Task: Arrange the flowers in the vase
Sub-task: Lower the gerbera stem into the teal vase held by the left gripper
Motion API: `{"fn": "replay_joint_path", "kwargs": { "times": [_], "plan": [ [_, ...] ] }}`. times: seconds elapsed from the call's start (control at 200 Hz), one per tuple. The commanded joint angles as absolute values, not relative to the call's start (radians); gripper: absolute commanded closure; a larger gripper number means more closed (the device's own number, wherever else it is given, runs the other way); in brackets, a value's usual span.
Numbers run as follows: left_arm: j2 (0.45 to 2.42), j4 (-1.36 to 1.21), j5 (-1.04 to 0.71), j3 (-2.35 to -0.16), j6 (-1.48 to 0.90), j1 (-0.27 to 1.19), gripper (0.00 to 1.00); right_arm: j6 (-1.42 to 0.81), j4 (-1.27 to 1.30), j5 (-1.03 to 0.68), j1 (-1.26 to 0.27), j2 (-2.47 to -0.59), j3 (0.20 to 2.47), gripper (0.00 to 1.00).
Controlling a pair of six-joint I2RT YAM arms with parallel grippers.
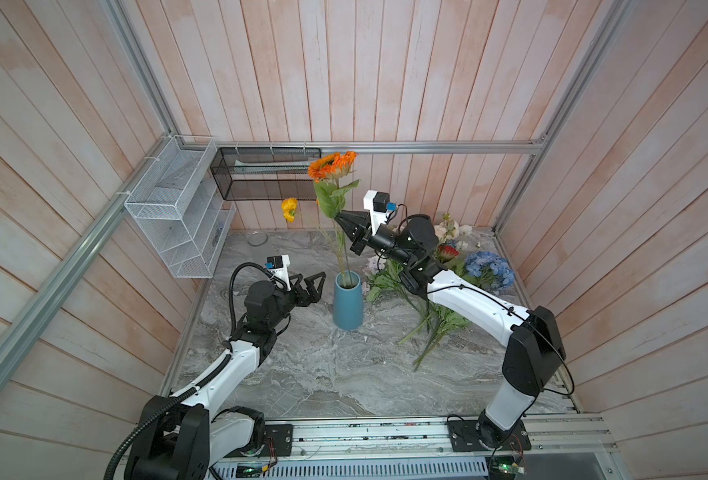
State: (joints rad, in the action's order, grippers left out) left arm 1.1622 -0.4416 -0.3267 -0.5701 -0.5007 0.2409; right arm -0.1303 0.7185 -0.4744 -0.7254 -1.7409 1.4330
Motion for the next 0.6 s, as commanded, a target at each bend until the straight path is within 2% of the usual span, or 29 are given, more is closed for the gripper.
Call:
{"fn": "replay_joint_path", "kwargs": {
  "times": [0.0, 0.44, 0.595],
  "plan": [
    [1.135, -0.462, -0.318, -0.551, -0.490, 0.235, 0.00, -0.087, 0.772, -0.454, -0.745, -1.713, 1.369, 1.00],
    [0.984, -0.514, -0.411, -0.500, -0.454, 0.250, 0.00, -0.061, 0.739, -0.372, -0.774, -1.719, 1.205, 1.00],
    [1.000, -0.526, -0.403, -0.520, -0.452, 0.264, 0.00, -0.023, 0.680, -0.347, -0.785, -1.721, 1.196, 0.93]
  ]
}}
